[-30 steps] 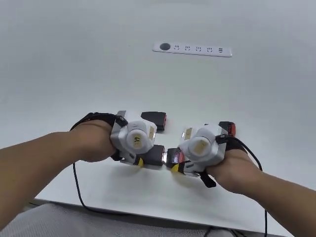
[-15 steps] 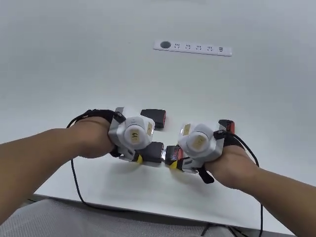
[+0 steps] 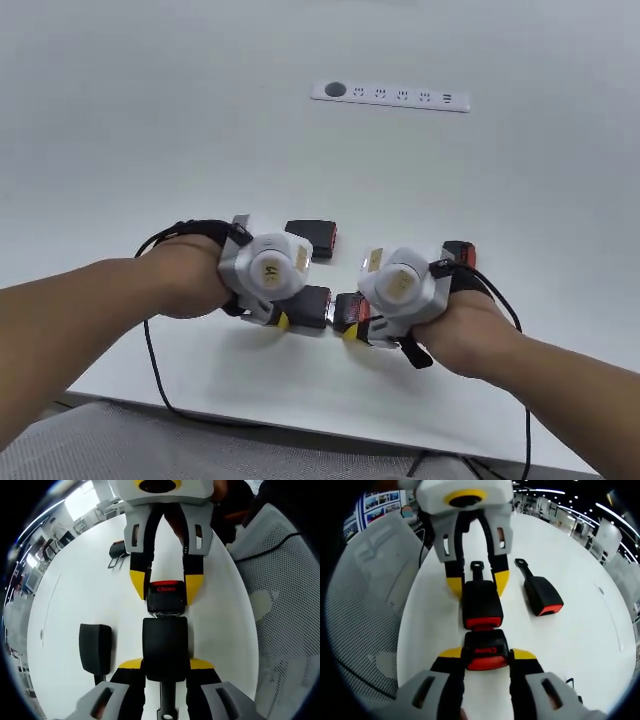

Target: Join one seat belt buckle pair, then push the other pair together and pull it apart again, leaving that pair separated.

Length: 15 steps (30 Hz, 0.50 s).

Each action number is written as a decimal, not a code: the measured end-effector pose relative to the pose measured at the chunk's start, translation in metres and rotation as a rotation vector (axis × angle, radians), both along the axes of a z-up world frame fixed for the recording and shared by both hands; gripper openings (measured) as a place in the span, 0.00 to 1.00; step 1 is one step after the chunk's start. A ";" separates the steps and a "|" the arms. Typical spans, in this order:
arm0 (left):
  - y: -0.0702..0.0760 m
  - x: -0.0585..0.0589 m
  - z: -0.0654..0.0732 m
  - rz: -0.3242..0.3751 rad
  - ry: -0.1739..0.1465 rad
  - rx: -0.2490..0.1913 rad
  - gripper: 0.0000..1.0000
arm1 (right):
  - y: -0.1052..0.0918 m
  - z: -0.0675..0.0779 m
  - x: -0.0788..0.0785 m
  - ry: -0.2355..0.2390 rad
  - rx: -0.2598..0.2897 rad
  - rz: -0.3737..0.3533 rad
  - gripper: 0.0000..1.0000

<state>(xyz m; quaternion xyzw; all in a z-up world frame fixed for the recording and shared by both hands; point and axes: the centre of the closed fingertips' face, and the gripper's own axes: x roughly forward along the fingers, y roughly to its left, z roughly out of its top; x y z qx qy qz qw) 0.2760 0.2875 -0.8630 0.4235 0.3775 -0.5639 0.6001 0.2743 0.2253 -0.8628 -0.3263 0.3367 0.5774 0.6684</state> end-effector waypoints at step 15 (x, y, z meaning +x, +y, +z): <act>0.003 0.000 0.002 0.024 0.004 -0.059 0.30 | -0.003 0.001 0.000 -0.011 0.019 0.052 0.33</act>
